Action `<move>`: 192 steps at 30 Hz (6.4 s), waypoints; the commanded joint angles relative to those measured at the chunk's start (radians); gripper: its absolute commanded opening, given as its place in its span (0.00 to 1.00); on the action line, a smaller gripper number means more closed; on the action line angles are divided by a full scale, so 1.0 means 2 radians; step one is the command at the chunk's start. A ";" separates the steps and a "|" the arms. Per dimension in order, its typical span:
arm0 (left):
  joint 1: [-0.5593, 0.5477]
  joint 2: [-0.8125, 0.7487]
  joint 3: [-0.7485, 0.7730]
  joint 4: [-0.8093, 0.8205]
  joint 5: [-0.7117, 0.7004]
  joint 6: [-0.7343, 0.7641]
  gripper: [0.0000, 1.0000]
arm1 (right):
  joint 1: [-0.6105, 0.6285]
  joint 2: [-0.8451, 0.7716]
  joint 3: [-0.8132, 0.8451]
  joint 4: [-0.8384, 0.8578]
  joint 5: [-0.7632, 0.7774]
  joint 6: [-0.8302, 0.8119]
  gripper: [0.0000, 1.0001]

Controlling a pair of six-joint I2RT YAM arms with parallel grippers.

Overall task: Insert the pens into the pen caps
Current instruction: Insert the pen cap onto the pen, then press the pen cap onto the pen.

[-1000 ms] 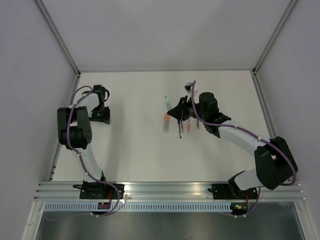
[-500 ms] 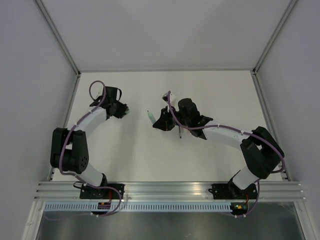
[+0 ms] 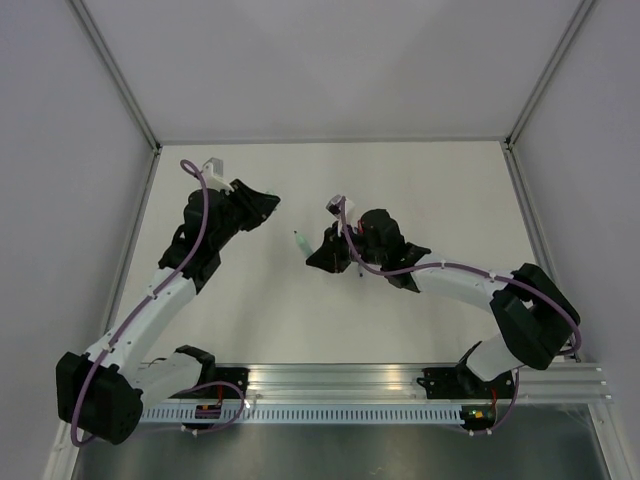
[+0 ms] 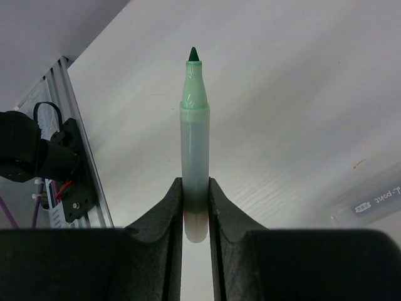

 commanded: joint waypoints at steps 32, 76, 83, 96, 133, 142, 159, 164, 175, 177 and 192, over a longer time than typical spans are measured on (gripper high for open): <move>-0.010 -0.034 -0.027 -0.009 0.012 -0.031 0.02 | 0.024 0.005 0.068 0.021 0.001 -0.003 0.00; -0.031 -0.034 -0.029 -0.095 -0.002 -0.036 0.02 | 0.027 0.062 0.138 0.005 0.034 0.001 0.00; -0.031 -0.034 -0.026 -0.124 -0.002 -0.017 0.02 | 0.027 0.079 0.174 0.001 0.041 -0.020 0.00; -0.031 -0.072 -0.027 -0.127 0.050 0.044 0.47 | 0.027 0.075 0.169 -0.007 0.004 -0.067 0.00; -0.031 -0.211 -0.050 0.016 0.243 0.157 0.85 | 0.027 -0.088 0.002 0.167 -0.179 0.079 0.00; -0.031 -0.200 -0.046 0.070 0.244 0.145 0.78 | 0.027 -0.084 0.000 0.197 -0.200 0.106 0.00; -0.031 -0.189 -0.059 0.115 0.275 0.119 0.66 | 0.027 -0.077 -0.006 0.218 -0.212 0.120 0.00; -0.031 -0.192 -0.083 0.147 0.318 0.112 0.26 | 0.027 -0.060 -0.011 0.282 -0.235 0.155 0.00; -0.031 -0.201 -0.131 0.129 0.378 0.091 0.02 | 0.017 -0.051 0.070 0.256 -0.223 0.123 0.00; -0.031 -0.208 -0.137 0.128 0.377 0.099 0.02 | 0.011 -0.044 0.093 0.256 -0.229 0.123 0.00; -0.031 -0.175 -0.168 0.114 0.379 0.108 0.02 | -0.021 -0.019 0.223 0.138 -0.210 0.047 0.00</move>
